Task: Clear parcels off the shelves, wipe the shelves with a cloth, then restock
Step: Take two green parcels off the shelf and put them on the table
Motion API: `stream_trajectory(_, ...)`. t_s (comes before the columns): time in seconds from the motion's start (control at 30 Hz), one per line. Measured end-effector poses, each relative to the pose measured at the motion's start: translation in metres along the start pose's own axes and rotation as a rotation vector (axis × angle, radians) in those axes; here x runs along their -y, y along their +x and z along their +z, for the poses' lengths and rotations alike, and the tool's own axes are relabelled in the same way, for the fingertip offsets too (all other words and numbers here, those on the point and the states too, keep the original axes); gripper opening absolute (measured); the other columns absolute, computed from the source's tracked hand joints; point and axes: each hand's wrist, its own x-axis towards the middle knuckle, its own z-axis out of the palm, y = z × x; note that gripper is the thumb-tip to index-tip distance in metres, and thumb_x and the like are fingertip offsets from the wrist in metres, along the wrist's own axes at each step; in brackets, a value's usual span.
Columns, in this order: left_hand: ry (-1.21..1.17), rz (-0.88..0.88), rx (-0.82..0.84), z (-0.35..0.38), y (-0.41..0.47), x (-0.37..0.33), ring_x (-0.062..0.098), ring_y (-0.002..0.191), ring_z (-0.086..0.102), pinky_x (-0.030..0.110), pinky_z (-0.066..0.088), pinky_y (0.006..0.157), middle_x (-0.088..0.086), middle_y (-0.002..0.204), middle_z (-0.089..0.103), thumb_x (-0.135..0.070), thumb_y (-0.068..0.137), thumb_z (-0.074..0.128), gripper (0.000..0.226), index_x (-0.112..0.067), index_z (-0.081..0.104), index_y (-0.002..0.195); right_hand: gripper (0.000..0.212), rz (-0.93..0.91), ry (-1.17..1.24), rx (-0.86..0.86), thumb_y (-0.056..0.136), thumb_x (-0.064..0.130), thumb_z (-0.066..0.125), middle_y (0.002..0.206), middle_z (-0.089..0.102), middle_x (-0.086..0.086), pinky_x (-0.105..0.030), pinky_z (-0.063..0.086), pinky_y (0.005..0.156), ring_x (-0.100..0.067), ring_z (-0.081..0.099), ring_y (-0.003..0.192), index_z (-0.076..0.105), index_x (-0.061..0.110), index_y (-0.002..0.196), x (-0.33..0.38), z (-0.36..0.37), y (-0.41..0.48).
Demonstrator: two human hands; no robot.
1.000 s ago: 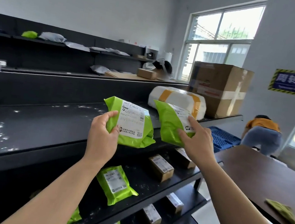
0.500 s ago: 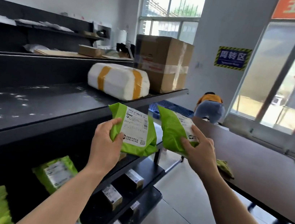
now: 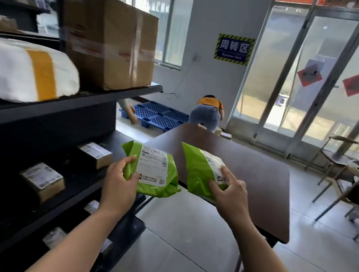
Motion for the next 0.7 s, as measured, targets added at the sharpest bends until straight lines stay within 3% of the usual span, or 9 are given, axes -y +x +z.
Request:
stream_trajectory(0.2, 0.003, -0.055, 0.073, 0.080, 0.016, 0.010, 0.024, 0.110, 0.057, 0.041, 0.049, 0.097, 0.011, 0.124, 0.055, 0.000, 0.088, 0.060, 0.040, -0.014, 0.059, 0.125, 0.063, 0.100, -0.033, 0.008, 0.087, 0.039, 0.063, 0.121, 0.046, -0.015, -0.044, 0.036, 0.107, -0.033, 0.047, 0.118, 0.040, 0.029, 0.145, -0.058, -0.019, 0.047)
stream_trajectory(0.37, 0.029, -0.095, 0.113, 0.131, 0.042, 0.026, 0.023, 0.109, 0.057, 0.031, 0.053, 0.089, 0.011, 0.124, 0.055, -0.001, 0.089, 0.061, 0.037, -0.011, 0.059, 0.124, 0.062, 0.182, -0.055, 0.026, 0.087, 0.040, 0.063, 0.125, 0.045, -0.017, -0.043, 0.035, 0.108, -0.034, 0.046, 0.119, 0.040, 0.031, 0.145, -0.096, -0.015, 0.091)
stream_trajectory(0.53, 0.038, -0.182, 0.157, 0.180, 0.086, 0.045, 0.029, 0.108, 0.060, 0.044, 0.052, 0.093, 0.013, 0.122, 0.056, -0.004, 0.090, 0.061, 0.037, -0.013, 0.058, 0.125, 0.063, 0.239, -0.080, 0.046, 0.087, 0.042, 0.062, 0.127, 0.045, -0.016, -0.042, 0.035, 0.108, -0.033, 0.045, 0.121, 0.039, 0.033, 0.145, -0.123, 0.003, 0.145)
stream_trajectory(0.7, 0.066, -0.187, 0.183, 0.234, 0.144, 0.062, 0.029, 0.109, 0.059, 0.044, 0.050, 0.096, 0.013, 0.122, 0.057, -0.005, 0.089, 0.062, 0.037, -0.012, 0.057, 0.125, 0.063, 0.276, -0.141, 0.061, 0.087, 0.046, 0.061, 0.129, 0.044, -0.015, -0.042, 0.036, 0.107, -0.034, 0.045, 0.122, 0.038, 0.036, 0.144, -0.140, 0.027, 0.218)
